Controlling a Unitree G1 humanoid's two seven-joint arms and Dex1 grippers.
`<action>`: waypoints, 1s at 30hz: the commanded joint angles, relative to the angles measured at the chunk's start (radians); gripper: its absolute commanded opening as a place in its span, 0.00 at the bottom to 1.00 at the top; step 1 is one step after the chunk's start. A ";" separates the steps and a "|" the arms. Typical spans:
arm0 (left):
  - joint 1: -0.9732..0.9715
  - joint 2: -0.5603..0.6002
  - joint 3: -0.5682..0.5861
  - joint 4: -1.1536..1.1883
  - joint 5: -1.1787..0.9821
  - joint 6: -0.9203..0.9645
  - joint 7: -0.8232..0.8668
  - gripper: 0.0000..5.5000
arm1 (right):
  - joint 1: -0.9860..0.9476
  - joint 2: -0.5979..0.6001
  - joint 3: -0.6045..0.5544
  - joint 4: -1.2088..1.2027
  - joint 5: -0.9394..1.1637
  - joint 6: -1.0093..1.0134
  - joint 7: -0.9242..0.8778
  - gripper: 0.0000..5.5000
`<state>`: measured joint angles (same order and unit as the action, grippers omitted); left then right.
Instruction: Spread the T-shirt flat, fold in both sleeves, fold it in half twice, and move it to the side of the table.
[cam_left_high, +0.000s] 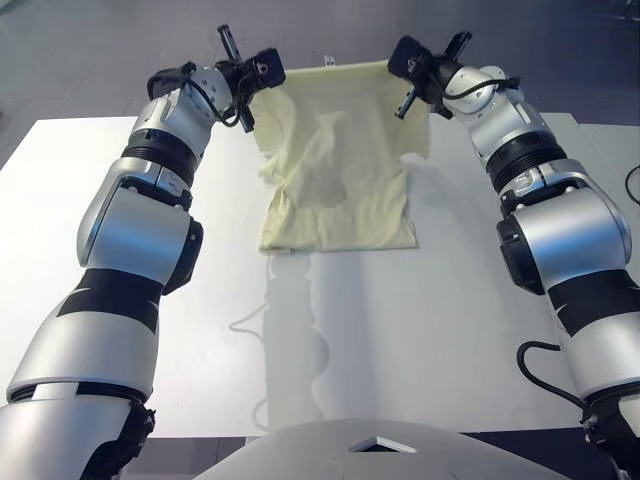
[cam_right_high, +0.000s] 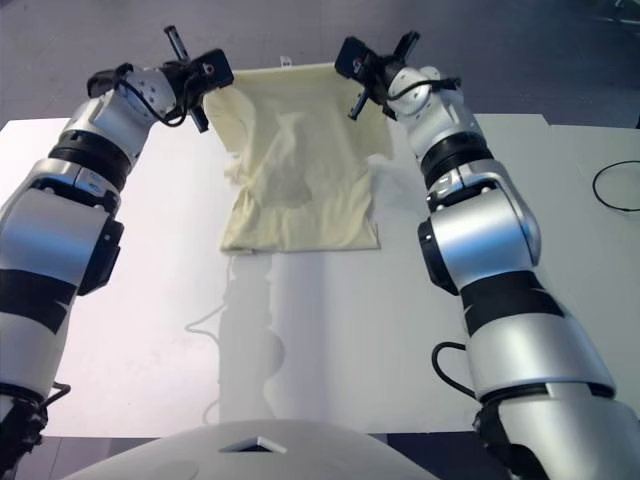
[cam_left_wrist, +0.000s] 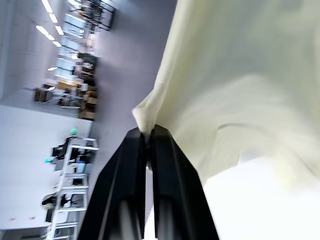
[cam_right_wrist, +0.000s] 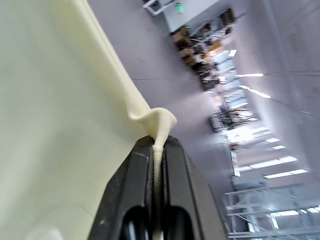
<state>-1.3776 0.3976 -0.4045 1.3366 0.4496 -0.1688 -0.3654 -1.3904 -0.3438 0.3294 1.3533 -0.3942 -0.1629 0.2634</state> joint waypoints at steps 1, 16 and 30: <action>-0.063 0.000 0.015 0.030 0.030 0.049 0.077 0.00 | -0.061 -0.023 -0.024 0.019 -0.027 0.038 -0.093 0.00; -0.194 0.031 0.064 0.039 0.069 0.094 0.240 0.00 | -0.187 -0.073 -0.072 0.023 -0.082 0.038 -0.233 0.00; -0.174 0.099 0.021 0.011 0.118 -0.056 0.047 0.00 | -0.159 -0.130 -0.113 0.001 -0.059 -0.077 -0.046 0.00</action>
<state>-1.5878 0.4406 -0.3690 1.3551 0.5540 -0.2061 -0.2373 -1.5636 -0.4163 0.2366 1.3612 -0.4765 -0.2394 0.1588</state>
